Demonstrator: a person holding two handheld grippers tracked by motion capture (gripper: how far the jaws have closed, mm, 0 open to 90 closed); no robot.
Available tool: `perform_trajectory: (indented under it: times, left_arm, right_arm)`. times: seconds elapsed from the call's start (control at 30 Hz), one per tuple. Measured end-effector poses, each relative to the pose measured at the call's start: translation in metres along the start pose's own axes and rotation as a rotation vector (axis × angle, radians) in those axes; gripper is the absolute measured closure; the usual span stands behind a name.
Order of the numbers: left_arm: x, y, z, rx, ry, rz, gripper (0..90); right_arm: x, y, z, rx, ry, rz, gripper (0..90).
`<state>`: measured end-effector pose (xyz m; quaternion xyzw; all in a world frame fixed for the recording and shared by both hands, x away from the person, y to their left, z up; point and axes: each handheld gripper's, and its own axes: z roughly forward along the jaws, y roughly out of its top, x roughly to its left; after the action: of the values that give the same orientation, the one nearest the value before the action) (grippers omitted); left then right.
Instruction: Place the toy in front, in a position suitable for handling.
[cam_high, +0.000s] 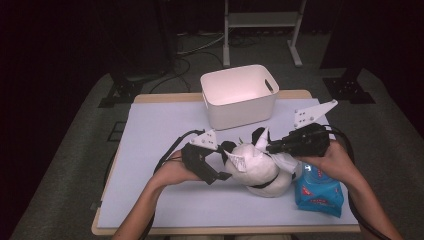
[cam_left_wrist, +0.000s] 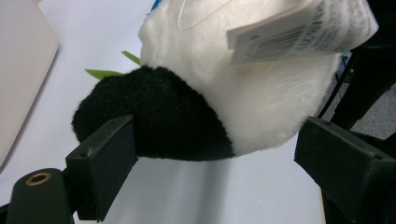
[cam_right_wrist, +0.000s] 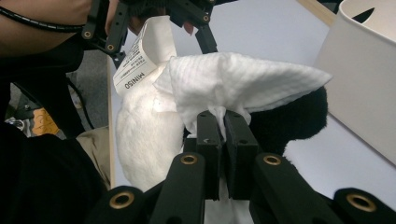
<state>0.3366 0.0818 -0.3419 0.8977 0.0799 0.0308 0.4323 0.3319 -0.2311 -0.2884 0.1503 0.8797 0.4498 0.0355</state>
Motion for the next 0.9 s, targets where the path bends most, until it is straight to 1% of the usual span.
perform_trajectory:
  times: [0.07, 0.17, 0.33, 0.43, 0.5, 0.63, 0.67, 0.73, 0.8, 0.83, 0.9]
  left_arm:
    - [0.001, 0.0, 0.0, 0.0, 0.001, 0.002, 11.9]
    - [-0.002, 0.002, 0.001, -0.003, 0.009, 0.014, 11.5]
    - [-0.006, 0.012, -0.001, -0.021, 0.003, 0.042, 10.8]
    - [-0.007, 0.018, 0.002, -0.017, -0.007, 0.058, 10.7]
    - [-0.007, 0.02, 0.005, -0.026, -0.019, 0.064, 10.0]
    - [-0.01, 0.024, 0.014, -0.052, -0.047, 0.069, 7.3]
    - [-0.01, 0.025, 0.017, -0.045, -0.054, 0.073, 5.1]
    - [-0.012, 0.028, 0.026, -0.021, -0.049, 0.082, 1.9]
    - [-0.015, 0.027, 0.031, -0.019, -0.032, 0.096, 0.0]
    - [-0.014, 0.026, 0.031, -0.032, -0.026, 0.101, 0.6]
    - [-0.013, 0.024, 0.029, -0.06, -0.021, 0.1, 8.8]
  right_arm:
    - [0.001, 0.0, 0.0, 0.002, 0.004, 0.002, 85.2]
    - [0.001, 0.0, -0.001, 0.005, 0.001, 0.003, 85.2]
    - [0.001, 0.001, 0.0, 0.006, 0.006, 0.001, 85.2]
    - [0.002, 0.002, 0.002, 0.009, 0.011, -0.001, 85.2]
    - [0.002, 0.002, 0.002, 0.012, 0.008, -0.008, 85.2]
    - [0.002, 0.002, 0.002, 0.012, 0.012, 0.002, 85.2]
    - [0.002, 0.002, 0.003, 0.014, 0.014, -0.007, 85.2]
    - [0.003, 0.004, 0.005, 0.017, 0.023, -0.008, 85.2]
    - [0.004, 0.005, 0.007, 0.022, 0.022, -0.017, 85.1]
    - [0.004, 0.005, 0.007, 0.021, 0.02, -0.017, 85.2]
    - [0.003, 0.004, 0.006, 0.015, 0.017, -0.009, 85.1]
